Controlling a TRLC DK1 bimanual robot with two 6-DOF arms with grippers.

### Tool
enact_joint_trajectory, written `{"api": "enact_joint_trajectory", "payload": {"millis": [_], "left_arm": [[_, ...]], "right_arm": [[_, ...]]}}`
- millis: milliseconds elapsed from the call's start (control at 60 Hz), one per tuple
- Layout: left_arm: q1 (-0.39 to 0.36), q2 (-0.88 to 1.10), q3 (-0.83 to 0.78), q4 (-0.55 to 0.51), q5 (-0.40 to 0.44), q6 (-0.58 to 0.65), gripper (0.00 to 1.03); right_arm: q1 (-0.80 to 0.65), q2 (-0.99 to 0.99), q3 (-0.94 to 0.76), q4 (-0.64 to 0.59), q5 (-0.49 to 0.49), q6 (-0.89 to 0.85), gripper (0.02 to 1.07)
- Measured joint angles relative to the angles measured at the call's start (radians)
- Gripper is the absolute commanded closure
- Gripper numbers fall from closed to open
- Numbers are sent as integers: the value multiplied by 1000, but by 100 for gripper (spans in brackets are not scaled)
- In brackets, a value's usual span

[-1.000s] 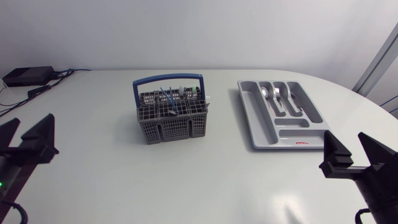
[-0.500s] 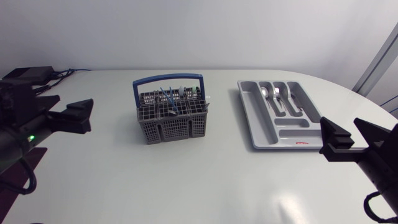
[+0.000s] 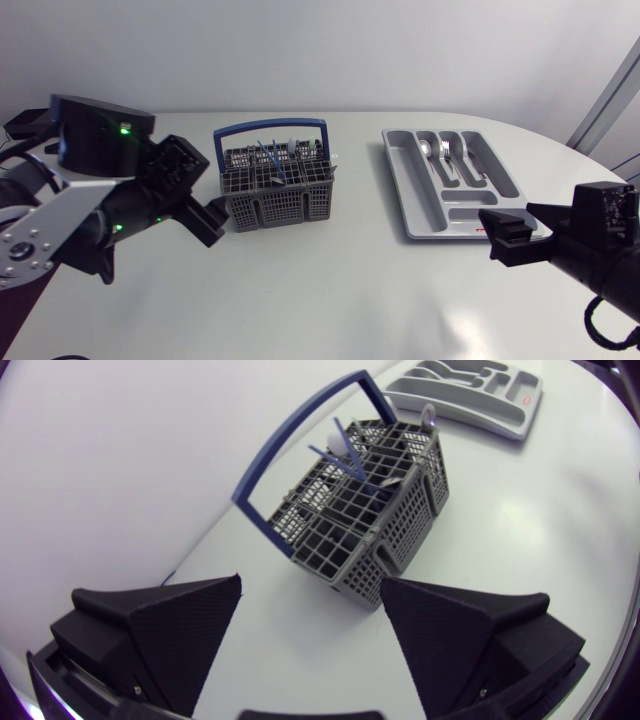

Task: Unload the cutlery basket into the drawer organizer.

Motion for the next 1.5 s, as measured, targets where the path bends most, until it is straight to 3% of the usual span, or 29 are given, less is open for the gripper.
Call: {"api": "enact_joint_trajectory", "payload": {"millis": [150,267,500,667,917,1250,1500], "left_arm": [[-25,103,9,84,1,129,6],[-36,164,12,150,17,233,6],[-64,206,50,155,154,384,7],[-68,221,97,126,251,466,8],[-37,268,117,137,328,574,24],[12,369,132,256,332,719,69],[21,417,137,282,351,805,73]], "right_arm": [[43,22,35,-21,0,-76,8],[56,63,45,-25,24,-174,15],[123,74,46,-50,66,-386,14],[182,29,28,-31,64,-440,14],[192,25,27,5,16,-454,14],[210,32,-26,50,12,-478,14],[210,32,-36,60,12,-499,14]]}}
